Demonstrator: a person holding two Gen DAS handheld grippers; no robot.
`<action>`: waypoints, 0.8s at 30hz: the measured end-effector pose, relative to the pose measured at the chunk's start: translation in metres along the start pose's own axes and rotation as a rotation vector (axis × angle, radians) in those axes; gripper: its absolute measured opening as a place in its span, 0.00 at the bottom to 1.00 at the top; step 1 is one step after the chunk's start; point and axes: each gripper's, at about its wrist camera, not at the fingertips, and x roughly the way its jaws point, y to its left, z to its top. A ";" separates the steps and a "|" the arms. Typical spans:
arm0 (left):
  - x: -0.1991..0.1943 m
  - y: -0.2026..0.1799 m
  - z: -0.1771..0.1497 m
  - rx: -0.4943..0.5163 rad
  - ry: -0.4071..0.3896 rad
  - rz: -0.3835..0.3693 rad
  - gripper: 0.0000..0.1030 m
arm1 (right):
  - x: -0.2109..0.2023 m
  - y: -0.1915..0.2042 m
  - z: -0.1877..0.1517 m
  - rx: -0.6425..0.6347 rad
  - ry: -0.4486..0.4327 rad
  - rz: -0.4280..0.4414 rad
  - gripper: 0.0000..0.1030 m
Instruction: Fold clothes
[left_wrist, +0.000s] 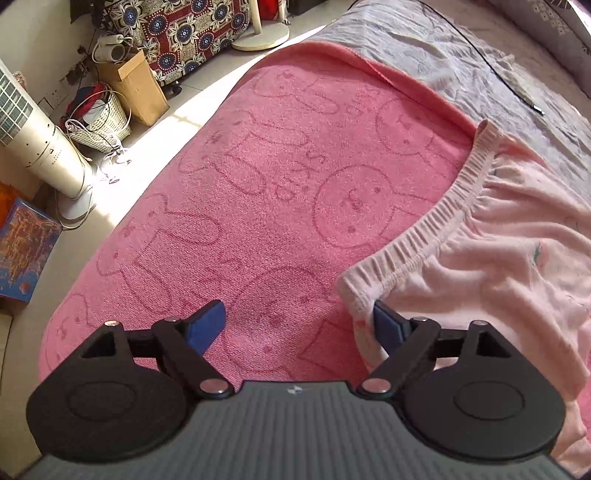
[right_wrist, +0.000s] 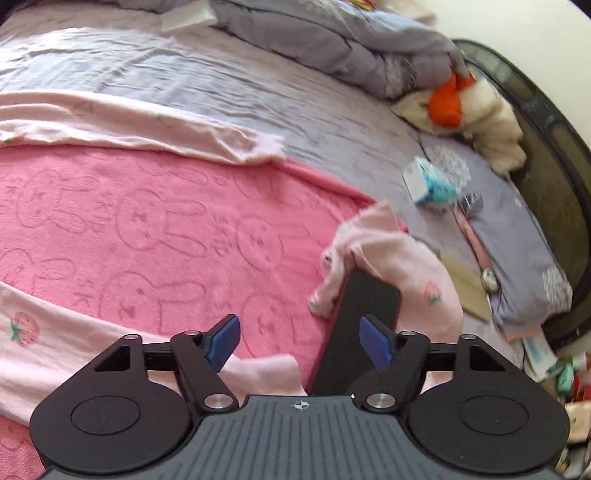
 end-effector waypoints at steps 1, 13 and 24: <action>0.002 0.001 0.001 0.014 0.012 -0.006 0.88 | 0.000 0.010 0.010 -0.024 -0.021 0.015 0.74; -0.008 0.000 -0.011 0.129 -0.098 -0.017 0.95 | -0.048 0.246 0.155 -0.477 -0.475 0.757 0.42; -0.003 0.012 -0.016 0.114 -0.098 -0.079 0.95 | -0.117 0.493 0.163 -0.842 -0.475 1.078 0.16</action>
